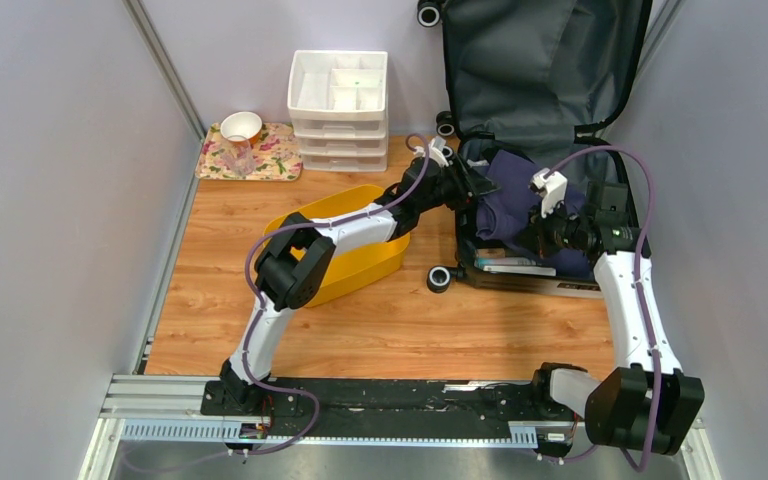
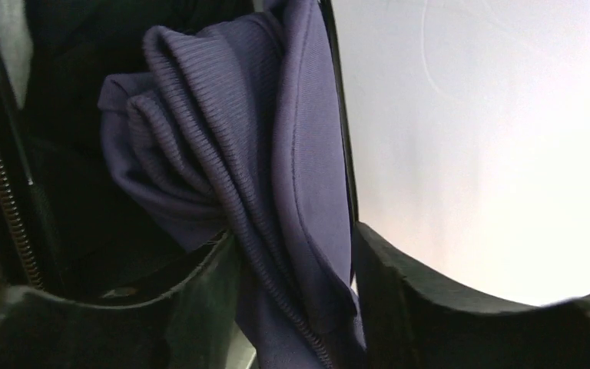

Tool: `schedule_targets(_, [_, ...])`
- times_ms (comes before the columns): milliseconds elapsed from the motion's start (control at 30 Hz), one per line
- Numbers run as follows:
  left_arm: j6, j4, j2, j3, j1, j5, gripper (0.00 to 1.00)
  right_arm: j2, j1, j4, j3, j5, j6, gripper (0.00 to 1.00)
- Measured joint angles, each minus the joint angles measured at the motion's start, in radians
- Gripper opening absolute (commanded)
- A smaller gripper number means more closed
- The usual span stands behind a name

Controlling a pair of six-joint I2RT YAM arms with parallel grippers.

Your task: Open, take out, and arrange the luggage

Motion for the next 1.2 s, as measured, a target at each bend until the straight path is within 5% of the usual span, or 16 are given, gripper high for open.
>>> schedule_targets(33, [0.013, 0.001, 0.001, 0.004, -0.002, 0.004, 0.2, 0.001, 0.0, -0.003, 0.0, -0.003, 0.0, 0.0])
schedule_targets(100, [0.032, 0.003, 0.001, 0.005, -0.003, 0.013, 0.0, 0.004, 0.0, -0.01, 0.001, -0.009, 0.0, 0.08])
schedule_targets(200, [0.072, 0.021, 0.001, 0.005, -0.002, 0.031, 0.0, 0.01, -0.001, -0.021, 0.01, -0.009, 0.013, 0.38])
schedule_targets(233, [0.086, 0.028, 0.001, 0.005, 0.001, 0.039, 0.0, 0.011, -0.002, -0.026, 0.016, -0.008, 0.019, 0.56])
schedule_targets(333, [0.146, 0.034, -0.003, 0.005, 0.016, 0.062, 0.0, 0.024, -0.031, -0.066, 0.068, -0.04, 0.071, 0.72])
schedule_targets(533, [0.308, -0.053, -0.077, -0.031, 0.045, 0.074, 0.0, 0.069, -0.174, -0.125, 0.232, -0.1, 0.191, 0.76])
schedule_targets(833, [0.46, -0.188, -0.223, -0.126, 0.111, 0.067, 0.0, 0.243, -0.326, -0.18, 0.282, 0.035, 0.336, 0.75])
schedule_targets(1200, [0.552, -0.268, -0.252, -0.171, 0.148, 0.047, 0.0, 0.406, -0.353, -0.163, 0.282, 0.069, 0.415, 0.77])
